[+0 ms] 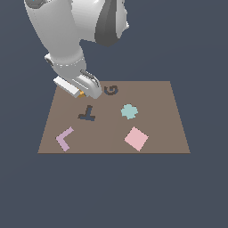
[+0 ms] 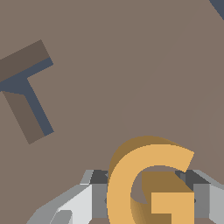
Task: Insert a designated object into the corresponding slot on a board.
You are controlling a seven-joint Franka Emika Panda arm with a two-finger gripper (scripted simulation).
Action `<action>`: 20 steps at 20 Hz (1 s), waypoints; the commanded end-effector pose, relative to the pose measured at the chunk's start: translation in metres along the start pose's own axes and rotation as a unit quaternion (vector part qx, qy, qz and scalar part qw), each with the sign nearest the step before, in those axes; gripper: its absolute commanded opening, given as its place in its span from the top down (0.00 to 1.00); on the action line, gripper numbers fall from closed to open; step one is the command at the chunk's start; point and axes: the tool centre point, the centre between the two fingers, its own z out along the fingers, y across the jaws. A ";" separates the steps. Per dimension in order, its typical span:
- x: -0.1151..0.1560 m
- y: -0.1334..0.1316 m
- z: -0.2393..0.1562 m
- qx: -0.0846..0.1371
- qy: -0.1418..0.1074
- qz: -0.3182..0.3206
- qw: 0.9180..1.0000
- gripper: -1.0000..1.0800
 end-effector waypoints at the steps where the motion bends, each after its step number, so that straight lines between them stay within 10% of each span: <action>1: -0.002 -0.001 0.000 0.000 0.000 0.008 1.000 1.00; 20: -0.048 -0.033 -0.005 0.000 0.000 0.199 0.980 1.00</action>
